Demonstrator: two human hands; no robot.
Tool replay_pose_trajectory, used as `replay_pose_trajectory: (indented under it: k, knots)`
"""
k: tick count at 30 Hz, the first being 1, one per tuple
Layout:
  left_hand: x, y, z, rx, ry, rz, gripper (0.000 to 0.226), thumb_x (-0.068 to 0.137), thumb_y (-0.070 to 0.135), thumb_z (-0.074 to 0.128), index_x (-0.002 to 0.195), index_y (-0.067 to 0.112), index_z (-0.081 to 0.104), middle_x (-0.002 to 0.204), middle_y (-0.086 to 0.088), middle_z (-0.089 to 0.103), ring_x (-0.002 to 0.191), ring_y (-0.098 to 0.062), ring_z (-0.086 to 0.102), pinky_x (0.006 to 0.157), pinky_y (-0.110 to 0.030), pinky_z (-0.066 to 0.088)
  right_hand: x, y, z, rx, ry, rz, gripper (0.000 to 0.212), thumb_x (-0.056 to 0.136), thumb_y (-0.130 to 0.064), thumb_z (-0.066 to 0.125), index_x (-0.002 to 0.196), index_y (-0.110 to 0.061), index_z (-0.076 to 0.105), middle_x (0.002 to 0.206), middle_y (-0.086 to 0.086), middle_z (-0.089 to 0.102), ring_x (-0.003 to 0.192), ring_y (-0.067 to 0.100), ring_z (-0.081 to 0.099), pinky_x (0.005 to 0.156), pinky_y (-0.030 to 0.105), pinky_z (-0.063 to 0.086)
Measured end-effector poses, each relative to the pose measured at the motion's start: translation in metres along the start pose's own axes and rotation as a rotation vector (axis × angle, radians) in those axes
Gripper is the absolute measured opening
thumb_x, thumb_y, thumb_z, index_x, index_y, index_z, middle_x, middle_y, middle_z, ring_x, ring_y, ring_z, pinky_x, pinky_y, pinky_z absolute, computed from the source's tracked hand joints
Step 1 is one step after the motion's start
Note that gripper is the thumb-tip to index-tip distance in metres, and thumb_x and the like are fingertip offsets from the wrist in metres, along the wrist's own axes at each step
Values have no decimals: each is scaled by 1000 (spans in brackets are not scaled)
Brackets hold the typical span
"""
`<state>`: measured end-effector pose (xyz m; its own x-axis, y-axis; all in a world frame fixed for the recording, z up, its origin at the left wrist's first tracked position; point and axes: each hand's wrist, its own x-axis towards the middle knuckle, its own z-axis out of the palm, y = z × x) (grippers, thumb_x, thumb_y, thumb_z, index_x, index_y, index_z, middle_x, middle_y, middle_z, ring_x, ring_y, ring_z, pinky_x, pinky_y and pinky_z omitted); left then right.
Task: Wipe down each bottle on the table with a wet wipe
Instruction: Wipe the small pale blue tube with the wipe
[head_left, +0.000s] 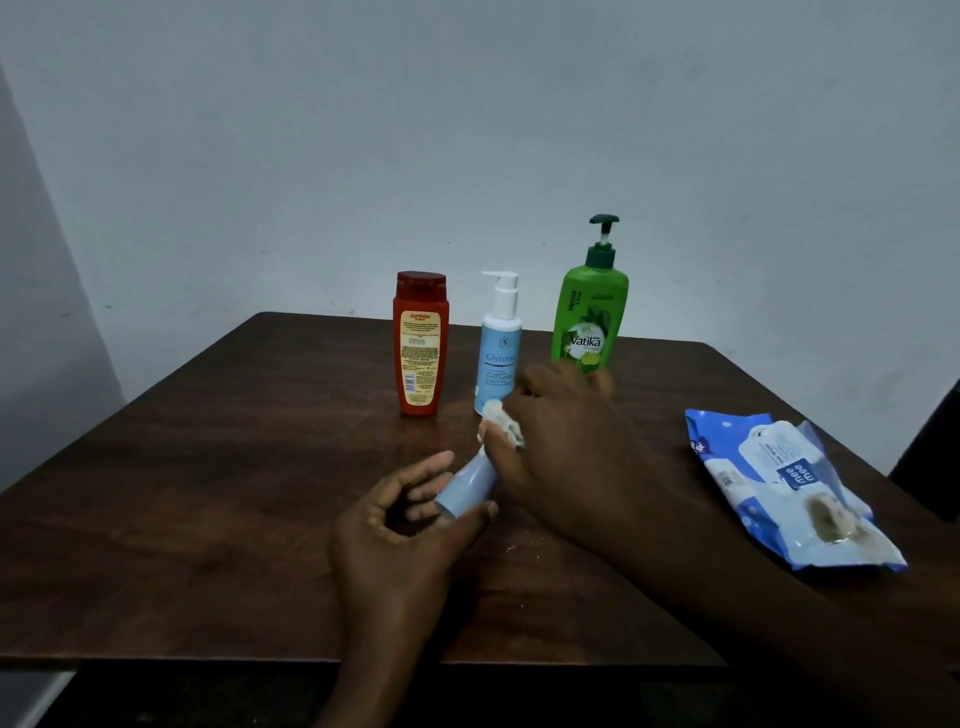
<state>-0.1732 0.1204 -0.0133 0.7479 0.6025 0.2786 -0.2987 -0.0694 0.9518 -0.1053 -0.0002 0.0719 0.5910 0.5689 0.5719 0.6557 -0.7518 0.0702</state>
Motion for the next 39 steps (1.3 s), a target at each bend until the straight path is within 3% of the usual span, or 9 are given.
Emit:
replay_pose_trajectory:
  k: [4,8,14,17,19,24,28,34,39]
  knots:
    - [1,0,-1,-6,38,23,44,63,-7,86,92,20,68,83,9,74,75,-1,70,60,-16,56,-11,-22,0,-65,-57,-62,30,87,-46,52,85,-26,75,90,-5,67,95,22,58,91,48,28]
    - [1,0,-1,-20,59,34,42,71,-10,80,92,20,58,75,11,71,66,0,67,58,-14,54,-22,-25,7,-24,-80,-114,36,94,-46,43,93,-29,74,101,-9,68,109,21,56,103,59,30]
    - [-5,2,3,78,5,126,58,51,-8,92,87,23,59,85,24,68,79,5,67,61,-16,54,-7,-4,-2,-45,-74,19,30,86,-45,49,87,-28,73,91,-8,69,100,25,62,96,62,36]
    - [-6,1,2,170,18,186,59,50,1,94,88,29,58,95,23,64,88,2,65,69,-19,56,3,9,-7,-67,-244,133,41,95,-53,38,109,-30,69,113,-11,62,117,19,49,103,54,26]
    - [-6,1,1,221,36,242,59,51,4,94,88,31,57,96,23,63,89,2,64,70,-13,53,6,14,-7,-37,-245,173,40,97,-55,40,113,-31,68,116,-13,61,118,16,45,100,47,24]
    - [-5,5,3,325,89,371,58,53,8,93,85,37,54,84,19,63,89,6,62,70,-3,46,-5,1,-10,18,-263,94,37,99,-54,38,116,-35,66,123,-18,62,128,10,42,112,49,16]
    - [0,9,-2,413,37,523,62,61,14,93,95,43,50,93,27,61,94,9,60,80,-2,44,-25,-3,-4,267,-166,-6,44,95,-57,30,126,-47,60,132,-28,59,138,1,38,118,51,1]
    - [4,19,-13,598,-97,849,55,62,3,89,107,19,61,97,0,68,87,-7,60,74,-19,50,-28,26,-2,285,52,81,37,92,-49,44,120,-41,67,124,-16,68,132,11,50,114,61,20]
    - [19,28,-20,695,-179,1029,54,72,6,82,116,17,53,98,-7,70,88,-9,54,63,-23,54,-14,35,0,311,47,195,42,90,-46,45,123,-36,69,127,-9,68,132,14,52,114,59,23]
